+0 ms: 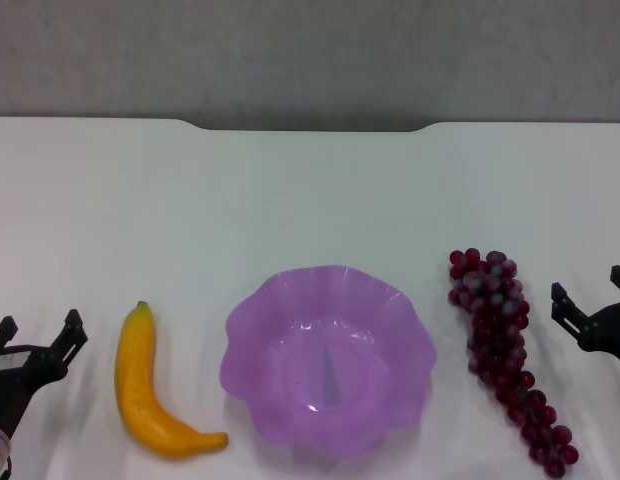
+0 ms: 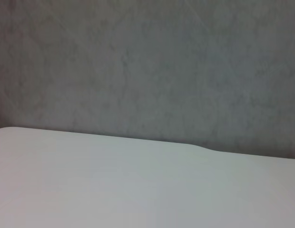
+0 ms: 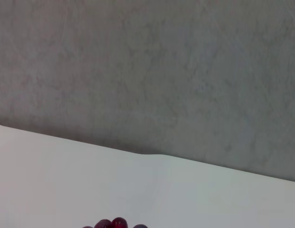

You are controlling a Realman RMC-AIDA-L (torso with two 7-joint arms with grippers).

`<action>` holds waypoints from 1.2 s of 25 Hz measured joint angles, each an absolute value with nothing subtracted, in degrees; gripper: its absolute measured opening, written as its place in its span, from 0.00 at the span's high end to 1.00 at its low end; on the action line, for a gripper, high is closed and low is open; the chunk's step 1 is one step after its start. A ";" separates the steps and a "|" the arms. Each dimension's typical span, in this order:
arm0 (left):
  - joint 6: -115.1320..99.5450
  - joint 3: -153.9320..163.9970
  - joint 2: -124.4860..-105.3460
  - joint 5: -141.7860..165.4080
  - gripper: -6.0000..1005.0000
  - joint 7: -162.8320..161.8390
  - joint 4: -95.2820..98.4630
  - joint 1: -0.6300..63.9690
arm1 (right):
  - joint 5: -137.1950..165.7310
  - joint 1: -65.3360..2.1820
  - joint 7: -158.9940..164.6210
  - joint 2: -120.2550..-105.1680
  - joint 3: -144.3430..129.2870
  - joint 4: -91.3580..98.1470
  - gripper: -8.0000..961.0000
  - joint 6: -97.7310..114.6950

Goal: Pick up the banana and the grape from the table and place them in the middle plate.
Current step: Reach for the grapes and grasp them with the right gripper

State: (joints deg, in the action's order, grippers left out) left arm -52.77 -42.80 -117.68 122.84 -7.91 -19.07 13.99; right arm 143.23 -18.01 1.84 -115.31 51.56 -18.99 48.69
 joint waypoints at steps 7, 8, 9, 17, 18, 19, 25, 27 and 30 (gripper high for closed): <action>-52.73 -42.65 -117.68 122.87 0.11 -7.91 -19.07 14.14 | 143.25 -18.05 1.84 -115.31 51.52 -18.90 0.13 48.69; -52.71 -42.64 -117.68 122.87 0.11 -7.91 -19.07 14.14 | 143.25 -18.06 1.84 -115.31 51.51 -18.89 0.14 48.69; -52.69 -42.63 -117.68 122.87 0.11 -7.91 -19.07 14.15 | 143.25 -18.06 1.84 -115.31 51.51 -18.89 0.14 48.69; -52.72 -42.80 -117.68 122.88 0.11 -7.91 -19.05 13.93 | 143.26 -18.04 1.84 -115.31 51.55 -19.04 0.14 48.53; -52.72 -42.82 -117.68 122.88 0.11 -7.90 -19.00 13.88 | 143.27 -18.15 1.84 -115.30 51.65 -19.34 0.14 48.34; -52.72 -42.87 -117.68 122.87 0.11 -7.88 -18.91 13.79 | 143.26 -18.15 1.55 -115.20 51.79 -20.00 0.14 47.99; -52.69 -43.04 -117.61 122.87 0.11 -7.76 -18.66 13.31 | 143.23 -14.43 -11.02 -114.12 57.77 -34.33 0.14 37.54; -52.68 -43.06 -117.60 122.84 0.11 -7.78 -18.62 13.27 | 143.23 -11.79 -17.06 -113.98 61.48 -42.41 0.14 30.00; -52.67 -43.11 -117.59 122.83 0.11 -7.85 -18.63 13.27 | 143.15 -7.89 -24.64 -114.44 66.69 -54.73 0.14 17.46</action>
State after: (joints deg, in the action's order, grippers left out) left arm -52.67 -43.11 -117.59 122.83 -7.85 -18.63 13.27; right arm 143.15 -7.89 -24.64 -114.44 66.69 -54.73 17.46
